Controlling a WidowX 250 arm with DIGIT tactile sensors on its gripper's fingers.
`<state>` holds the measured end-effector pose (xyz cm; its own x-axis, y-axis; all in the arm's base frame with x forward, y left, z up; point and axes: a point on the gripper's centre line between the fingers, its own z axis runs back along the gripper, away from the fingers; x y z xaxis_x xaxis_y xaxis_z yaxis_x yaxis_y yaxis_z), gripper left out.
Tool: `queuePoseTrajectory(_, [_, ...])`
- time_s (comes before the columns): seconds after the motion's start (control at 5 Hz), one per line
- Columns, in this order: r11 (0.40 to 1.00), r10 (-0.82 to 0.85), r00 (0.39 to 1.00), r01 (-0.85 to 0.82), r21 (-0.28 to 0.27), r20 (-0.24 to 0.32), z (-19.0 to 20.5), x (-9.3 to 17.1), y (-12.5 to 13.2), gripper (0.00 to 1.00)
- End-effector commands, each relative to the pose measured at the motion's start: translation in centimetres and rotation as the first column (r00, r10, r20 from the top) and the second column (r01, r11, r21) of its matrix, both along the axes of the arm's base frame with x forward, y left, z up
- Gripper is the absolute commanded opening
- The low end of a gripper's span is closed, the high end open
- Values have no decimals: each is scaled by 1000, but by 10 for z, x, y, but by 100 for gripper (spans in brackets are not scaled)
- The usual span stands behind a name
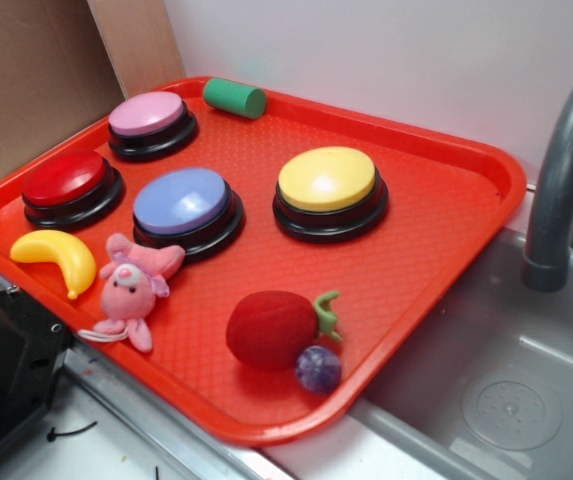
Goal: Push the red button.
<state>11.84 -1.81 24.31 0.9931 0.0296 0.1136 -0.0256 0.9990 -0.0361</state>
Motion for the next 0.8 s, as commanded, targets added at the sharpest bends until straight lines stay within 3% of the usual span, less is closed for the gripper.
queuePoseTrajectory(0.0, [1000, 0, 1000, 0, 0, 0, 0, 0, 0, 100])
queuePoseTrajectory(0.2, [985, 163, 986, -161, 53, -26, -29, 19, 50, 100])
queuePoseTrajectory(0.6, [891, 445, 895, -439, 120, -31, -91, 46, 118, 100])
